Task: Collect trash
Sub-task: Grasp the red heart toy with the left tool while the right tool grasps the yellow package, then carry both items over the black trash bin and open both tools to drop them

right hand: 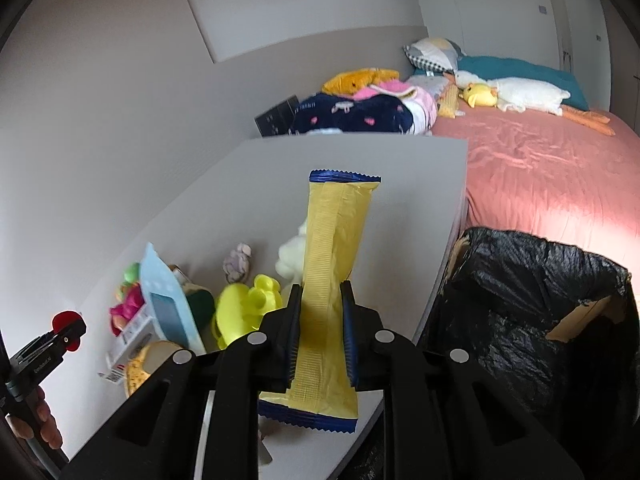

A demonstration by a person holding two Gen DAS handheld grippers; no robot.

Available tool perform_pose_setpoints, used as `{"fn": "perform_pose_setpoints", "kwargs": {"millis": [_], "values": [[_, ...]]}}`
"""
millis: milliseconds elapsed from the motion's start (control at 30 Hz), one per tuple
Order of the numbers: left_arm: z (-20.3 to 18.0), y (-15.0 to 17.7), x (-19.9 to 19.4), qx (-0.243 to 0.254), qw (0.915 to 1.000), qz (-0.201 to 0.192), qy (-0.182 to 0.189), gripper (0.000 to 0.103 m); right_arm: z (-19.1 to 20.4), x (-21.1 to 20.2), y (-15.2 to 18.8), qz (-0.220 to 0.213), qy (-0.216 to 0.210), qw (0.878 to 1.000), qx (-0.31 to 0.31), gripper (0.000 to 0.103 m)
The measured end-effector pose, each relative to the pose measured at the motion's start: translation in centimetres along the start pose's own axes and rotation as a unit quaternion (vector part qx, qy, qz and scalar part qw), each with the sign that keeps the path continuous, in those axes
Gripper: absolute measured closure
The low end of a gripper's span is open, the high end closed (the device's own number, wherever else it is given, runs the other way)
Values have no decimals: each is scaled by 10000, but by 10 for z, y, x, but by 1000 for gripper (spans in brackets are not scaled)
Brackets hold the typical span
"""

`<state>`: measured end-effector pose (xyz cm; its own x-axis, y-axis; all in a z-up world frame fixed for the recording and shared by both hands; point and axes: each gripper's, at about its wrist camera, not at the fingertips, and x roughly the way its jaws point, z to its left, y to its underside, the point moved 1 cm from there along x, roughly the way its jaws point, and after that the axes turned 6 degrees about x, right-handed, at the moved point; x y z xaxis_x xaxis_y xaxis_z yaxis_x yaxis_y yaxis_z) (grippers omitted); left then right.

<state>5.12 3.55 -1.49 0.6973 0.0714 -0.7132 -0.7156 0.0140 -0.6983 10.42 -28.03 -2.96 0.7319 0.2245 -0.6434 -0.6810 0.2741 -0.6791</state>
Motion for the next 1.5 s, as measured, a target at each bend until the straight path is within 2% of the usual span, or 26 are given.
{"fn": "perform_pose_setpoints", "kwargs": {"millis": [367,833,1233,1500], "values": [[-48,-13,-41,230,9982,-435,352,67,-21,-53,-1,-339,-42,9994,111,83],[-151,-10,-53,792,9875,-525,1256,67,-81,-106,7,-562,361,9973,318,83],[-239,-11,-50,1374,9711,-423,1905,67,-131,-133,9,-680,761,9928,620,83],[-292,-2,-45,1752,9549,-197,2388,67,-158,-145,8,-695,1037,9894,748,83]]}}
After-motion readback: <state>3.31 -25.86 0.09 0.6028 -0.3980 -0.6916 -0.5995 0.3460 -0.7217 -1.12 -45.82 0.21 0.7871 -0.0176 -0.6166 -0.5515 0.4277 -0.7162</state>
